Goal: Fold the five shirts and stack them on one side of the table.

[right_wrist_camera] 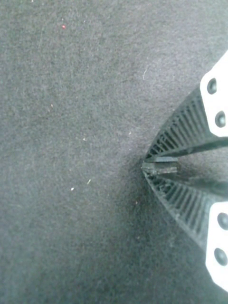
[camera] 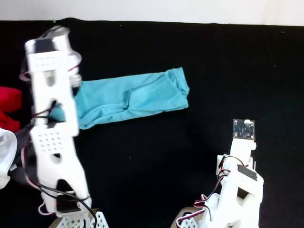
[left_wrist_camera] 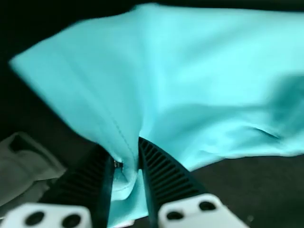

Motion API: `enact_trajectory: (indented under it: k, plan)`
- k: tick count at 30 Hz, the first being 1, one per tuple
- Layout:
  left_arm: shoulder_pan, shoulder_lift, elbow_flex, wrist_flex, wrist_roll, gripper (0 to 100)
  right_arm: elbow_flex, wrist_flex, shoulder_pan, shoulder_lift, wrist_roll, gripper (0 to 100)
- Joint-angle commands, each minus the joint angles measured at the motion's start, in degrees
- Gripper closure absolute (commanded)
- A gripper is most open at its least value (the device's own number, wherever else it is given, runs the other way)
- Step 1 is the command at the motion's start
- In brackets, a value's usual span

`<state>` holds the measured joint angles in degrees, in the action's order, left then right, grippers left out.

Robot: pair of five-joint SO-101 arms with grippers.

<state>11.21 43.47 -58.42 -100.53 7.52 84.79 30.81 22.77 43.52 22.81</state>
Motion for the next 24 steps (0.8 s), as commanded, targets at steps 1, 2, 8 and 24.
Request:
enact_trajectory:
  k: [1, 2, 8, 24]
  plan:
    - [-12.9, -8.5, -0.3, 1.8, 0.4, 99, 0.5, -1.3, -1.1, 0.1, 0.3, 99.2]
    - [-15.8, -9.2, -0.2, 3.6, 0.4, 99, 0.5, -1.3, -1.1, 0.1, 0.3, 99.2]
    - [-27.7, -8.6, 0.6, 19.8, 0.4, 99, 0.5, -1.3, -1.1, 0.1, 0.3, 99.2]
    - [-34.2, 3.4, 0.3, 37.2, 0.1, 82, 0.6, -1.4, -1.1, 0.1, 0.2, 99.2]
